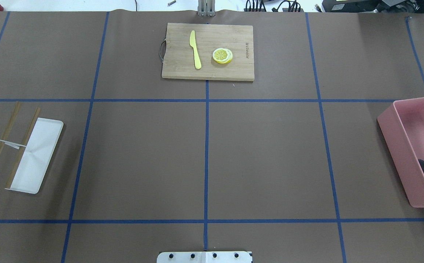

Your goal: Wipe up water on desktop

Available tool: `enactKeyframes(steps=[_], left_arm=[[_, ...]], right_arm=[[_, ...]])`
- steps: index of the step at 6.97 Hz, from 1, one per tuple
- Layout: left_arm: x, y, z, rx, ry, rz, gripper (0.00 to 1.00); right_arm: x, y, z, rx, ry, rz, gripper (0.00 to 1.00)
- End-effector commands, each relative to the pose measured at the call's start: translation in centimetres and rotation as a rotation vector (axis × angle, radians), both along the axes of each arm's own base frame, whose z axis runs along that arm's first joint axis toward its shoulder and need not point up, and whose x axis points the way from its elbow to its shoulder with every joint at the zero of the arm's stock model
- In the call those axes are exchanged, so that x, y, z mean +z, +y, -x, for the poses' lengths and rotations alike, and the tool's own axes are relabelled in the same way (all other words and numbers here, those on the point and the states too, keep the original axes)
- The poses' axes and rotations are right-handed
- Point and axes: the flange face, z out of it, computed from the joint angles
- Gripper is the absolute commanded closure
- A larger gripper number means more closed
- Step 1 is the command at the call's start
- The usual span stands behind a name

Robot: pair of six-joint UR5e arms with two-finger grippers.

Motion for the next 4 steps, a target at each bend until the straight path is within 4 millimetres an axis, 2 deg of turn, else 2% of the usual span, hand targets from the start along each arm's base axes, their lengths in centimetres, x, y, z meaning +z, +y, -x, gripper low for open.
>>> enactKeyframes(steps=[1, 4], left_arm=[[0.02, 0.02, 0.00, 0.000, 0.000, 0.001, 0.01], [0.39, 0.03, -0.06, 0.002, 0.000, 0.006, 0.01]], right_arm=[[-0.29, 0.35, -0.01, 0.087, -0.003, 0.023, 0.00], [-0.30, 0.02, -0.20, 0.079, 0.019, -0.032, 0.00]])
